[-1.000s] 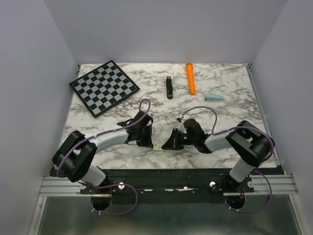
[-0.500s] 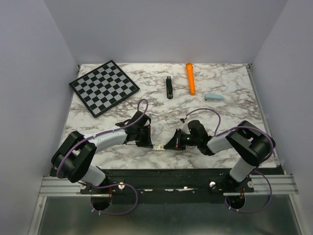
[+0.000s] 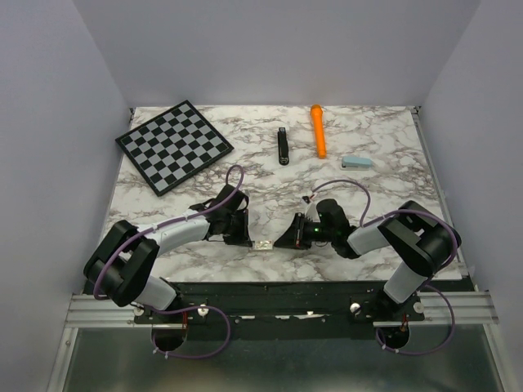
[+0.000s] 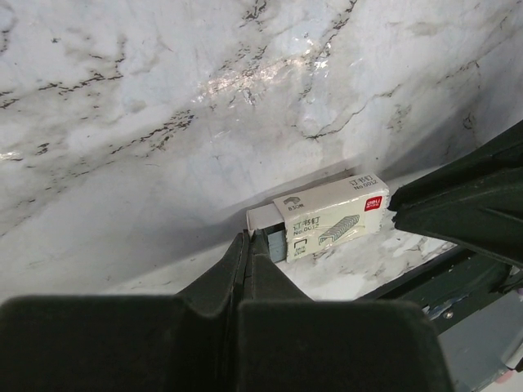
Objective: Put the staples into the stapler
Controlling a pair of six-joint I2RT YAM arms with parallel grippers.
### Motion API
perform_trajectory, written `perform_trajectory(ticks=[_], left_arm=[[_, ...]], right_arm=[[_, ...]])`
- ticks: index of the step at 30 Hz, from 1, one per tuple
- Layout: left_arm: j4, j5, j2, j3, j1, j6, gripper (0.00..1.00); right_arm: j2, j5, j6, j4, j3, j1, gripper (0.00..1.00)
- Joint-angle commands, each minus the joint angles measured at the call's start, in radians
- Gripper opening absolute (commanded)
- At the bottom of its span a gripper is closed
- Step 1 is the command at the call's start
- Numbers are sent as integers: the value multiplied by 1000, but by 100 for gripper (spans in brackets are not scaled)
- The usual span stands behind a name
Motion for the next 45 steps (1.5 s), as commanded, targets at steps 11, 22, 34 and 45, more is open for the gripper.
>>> perform_trajectory(ticks=[11,22,34,45], left_arm=[[-7,19,-8,16,4,-6,0],[5,26,1,20,4,-15,0],[10,33,-14,13,6,-22,0],[-22,34,-60,-9,50,9,0]], right_arm=[[133,-119,93,311,-8,-6,42],[205,-148,122,388,17,-5,42],[228,-149,145,460,5,-5,2],[210,-142,116,461,-43,-23,1]])
